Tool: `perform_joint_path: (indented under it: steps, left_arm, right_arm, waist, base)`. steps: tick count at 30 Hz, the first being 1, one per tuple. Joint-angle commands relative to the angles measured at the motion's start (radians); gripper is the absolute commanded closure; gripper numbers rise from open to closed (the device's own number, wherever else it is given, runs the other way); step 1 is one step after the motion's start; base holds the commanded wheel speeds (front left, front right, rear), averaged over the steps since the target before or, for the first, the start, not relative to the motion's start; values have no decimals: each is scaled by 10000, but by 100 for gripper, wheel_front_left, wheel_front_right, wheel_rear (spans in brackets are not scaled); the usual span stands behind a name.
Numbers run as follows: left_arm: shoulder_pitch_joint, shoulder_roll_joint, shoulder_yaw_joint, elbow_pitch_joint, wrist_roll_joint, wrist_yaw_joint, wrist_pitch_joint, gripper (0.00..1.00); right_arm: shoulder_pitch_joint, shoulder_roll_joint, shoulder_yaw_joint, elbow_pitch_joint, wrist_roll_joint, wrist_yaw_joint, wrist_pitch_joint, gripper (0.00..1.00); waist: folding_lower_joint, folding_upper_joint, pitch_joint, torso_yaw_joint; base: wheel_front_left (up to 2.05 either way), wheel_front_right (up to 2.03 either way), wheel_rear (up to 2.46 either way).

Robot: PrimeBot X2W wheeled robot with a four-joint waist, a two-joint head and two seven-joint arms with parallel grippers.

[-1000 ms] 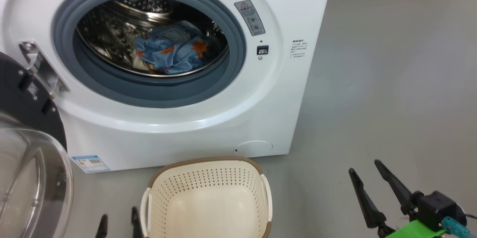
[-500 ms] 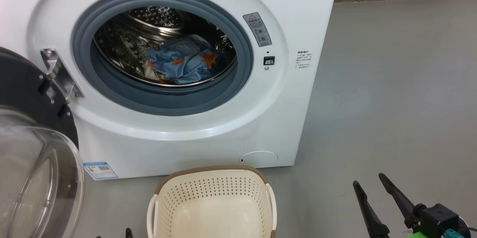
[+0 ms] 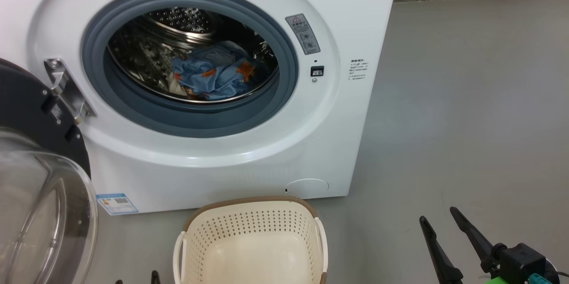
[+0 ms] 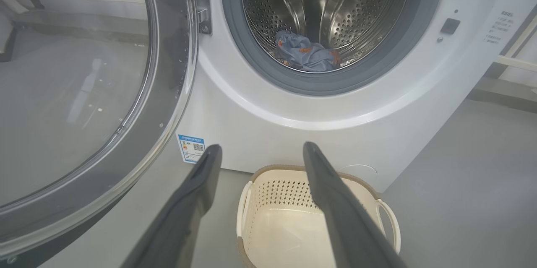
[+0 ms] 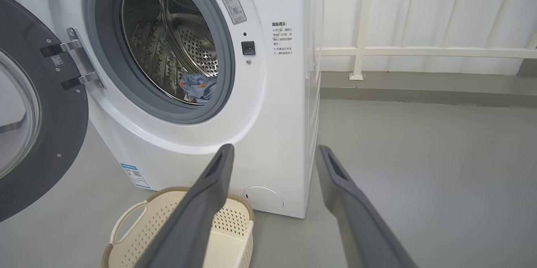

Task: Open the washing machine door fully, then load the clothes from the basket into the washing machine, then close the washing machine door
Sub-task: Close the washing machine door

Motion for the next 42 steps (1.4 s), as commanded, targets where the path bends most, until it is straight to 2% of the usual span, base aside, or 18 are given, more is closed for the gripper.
perform_joint_path:
  steps: [1,15,29,35,42]
  left_arm:
    - [-166,17,302,-267,158,-29,-64,0]
    - [-193,17,252,-304,323,-19,-64,0]
    - [-194,16,235,-478,451,-77,-64,0]
    - [-223,16,236,-558,532,-84,-65,0]
    - [-159,16,305,-774,622,-31,-65,0]
  right_arm:
    - [-90,-100,219,-266,-58,16,-49,0]
    - [-82,-4,210,-257,-64,16,-49,0]
    - [-6,69,127,-279,-62,16,-49,0]
    - [30,58,110,-321,-110,16,-49,0]
    - [-50,-17,286,-405,-175,16,-49,0]
  waist:
    - [-1,0,30,2]
    - [-1,0,50,-52]
    - [-1,0,60,-95]
    - [-1,0,77,254]
    - [-1,0,93,1118]
  base:
    - [-87,87,0]
    - [-127,127,0]
    - [-14,14,0]
    - [0,0,0]
    - [0,0,0]
